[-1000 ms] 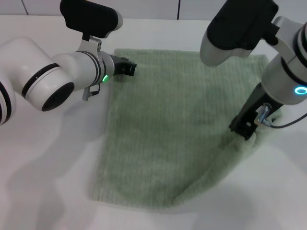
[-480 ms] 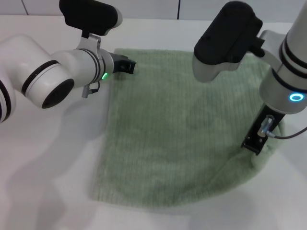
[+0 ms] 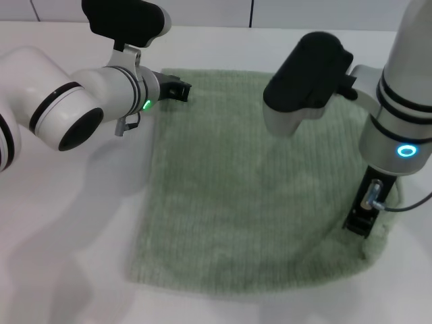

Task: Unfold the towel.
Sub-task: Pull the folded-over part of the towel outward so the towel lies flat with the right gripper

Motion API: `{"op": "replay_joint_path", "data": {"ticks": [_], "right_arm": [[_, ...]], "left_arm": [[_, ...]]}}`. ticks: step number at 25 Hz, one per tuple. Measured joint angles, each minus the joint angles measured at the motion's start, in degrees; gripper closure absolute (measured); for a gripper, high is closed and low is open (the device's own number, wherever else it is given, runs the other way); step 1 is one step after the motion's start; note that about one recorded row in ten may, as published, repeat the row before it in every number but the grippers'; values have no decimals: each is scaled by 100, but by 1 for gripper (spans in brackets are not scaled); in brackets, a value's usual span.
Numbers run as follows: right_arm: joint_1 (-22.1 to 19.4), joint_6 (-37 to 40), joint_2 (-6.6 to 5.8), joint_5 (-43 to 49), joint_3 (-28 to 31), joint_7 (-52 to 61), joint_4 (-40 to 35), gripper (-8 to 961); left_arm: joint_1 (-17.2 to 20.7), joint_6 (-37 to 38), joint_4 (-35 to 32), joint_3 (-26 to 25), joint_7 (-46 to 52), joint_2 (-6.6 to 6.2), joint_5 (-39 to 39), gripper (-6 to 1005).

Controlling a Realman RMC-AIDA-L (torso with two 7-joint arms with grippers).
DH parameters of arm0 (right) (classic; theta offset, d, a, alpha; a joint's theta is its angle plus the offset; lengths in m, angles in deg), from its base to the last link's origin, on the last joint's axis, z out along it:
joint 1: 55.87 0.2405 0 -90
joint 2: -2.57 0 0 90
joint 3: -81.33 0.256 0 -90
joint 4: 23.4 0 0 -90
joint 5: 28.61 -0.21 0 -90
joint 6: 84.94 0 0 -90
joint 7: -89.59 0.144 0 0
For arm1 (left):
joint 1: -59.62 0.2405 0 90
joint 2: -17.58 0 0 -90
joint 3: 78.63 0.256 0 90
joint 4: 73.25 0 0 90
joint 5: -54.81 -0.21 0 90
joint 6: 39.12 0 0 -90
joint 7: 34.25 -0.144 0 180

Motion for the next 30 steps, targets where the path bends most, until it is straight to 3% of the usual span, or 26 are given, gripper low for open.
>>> {"op": "replay_joint_path", "data": {"ticks": [11,22,29,30], "right_arm": [[87,4,-3,-24,-342,-3,332,921],[125,-91,-4,-21,-354,-13,278,574],[-57,-846,-17,539,-303,25,73,546],[-205,-1205,-12,965,-352,133,-105,546]], "left_arm": [[3,2,8,-1,-2,0,0,1000],[3,7,28,-10,-1,0,0,1001],[5,2,39,-10,-1,0,0,1000],[6,2,42,-10,-1,0,0,1000]]}}
